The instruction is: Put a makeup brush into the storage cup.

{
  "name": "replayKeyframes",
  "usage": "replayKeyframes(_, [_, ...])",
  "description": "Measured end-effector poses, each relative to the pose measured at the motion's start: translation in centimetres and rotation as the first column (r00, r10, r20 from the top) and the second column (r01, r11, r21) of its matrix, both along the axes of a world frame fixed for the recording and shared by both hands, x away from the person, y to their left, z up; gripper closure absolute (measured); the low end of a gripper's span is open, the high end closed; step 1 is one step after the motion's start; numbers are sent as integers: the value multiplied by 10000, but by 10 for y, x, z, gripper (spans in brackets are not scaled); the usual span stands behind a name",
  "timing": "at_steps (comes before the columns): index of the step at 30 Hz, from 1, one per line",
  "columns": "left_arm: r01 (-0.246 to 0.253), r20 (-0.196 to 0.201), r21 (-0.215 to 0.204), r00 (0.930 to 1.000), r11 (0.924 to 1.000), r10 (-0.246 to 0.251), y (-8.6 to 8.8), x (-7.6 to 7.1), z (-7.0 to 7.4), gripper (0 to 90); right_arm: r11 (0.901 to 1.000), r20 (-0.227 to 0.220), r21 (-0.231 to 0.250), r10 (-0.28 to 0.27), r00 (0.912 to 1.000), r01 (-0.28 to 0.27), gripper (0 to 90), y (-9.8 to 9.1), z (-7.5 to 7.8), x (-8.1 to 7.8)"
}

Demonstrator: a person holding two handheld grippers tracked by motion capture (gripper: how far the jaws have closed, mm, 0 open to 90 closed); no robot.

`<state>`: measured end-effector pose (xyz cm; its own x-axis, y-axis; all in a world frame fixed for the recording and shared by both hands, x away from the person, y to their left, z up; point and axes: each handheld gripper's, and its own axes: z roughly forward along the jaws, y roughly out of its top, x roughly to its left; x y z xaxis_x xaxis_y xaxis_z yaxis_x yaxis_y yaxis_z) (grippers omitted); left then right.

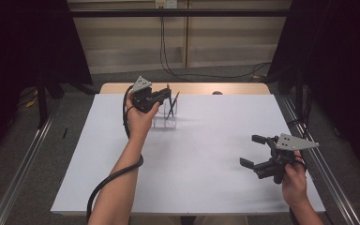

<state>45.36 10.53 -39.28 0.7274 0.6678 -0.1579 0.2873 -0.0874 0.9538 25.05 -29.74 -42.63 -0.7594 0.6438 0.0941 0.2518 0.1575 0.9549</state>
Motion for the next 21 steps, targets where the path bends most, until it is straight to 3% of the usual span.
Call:
replayKeyframes(2, [3, -16, 32, 10000, 10000, -3, 1, 0, 0, 805, 10000, 6, -7, 6, 10000, -6, 0, 0, 0, 0])
replayKeyframes(4, [117, -264, -396, 9996, 9991, -128, 1, 1, -1, 760, 10000, 9, -3, 7, 10000, -7, 0, 0, 0, 0])
replayKeyframes(5, [11, -166, -381, 9999, 9993, -18, 1, 1, -1, 588, 10000, 1, 1, 6, 10000, -6, 0, 0, 0, 0])
replayKeyframes(6, [21, -214, -492, 9998, 9988, -32, 1, 1, -1, 520, 10000, 10, 4, 2, 10000, -2, 0, 0, 0, 0])
replayKeyframes(11, [37, -210, -552, 9998, 9985, -49, -1, 0, 3, 291, 10000, 8, -6, 7, 10000, -7, 0, 0, 0, 0])
replayKeyframes(21, [116, -81, -432, 9999, 9990, -120, 1, -2, 7, 164, 10000, -1, -26, 16, 10000, -16, 0, 1, 0, 1])
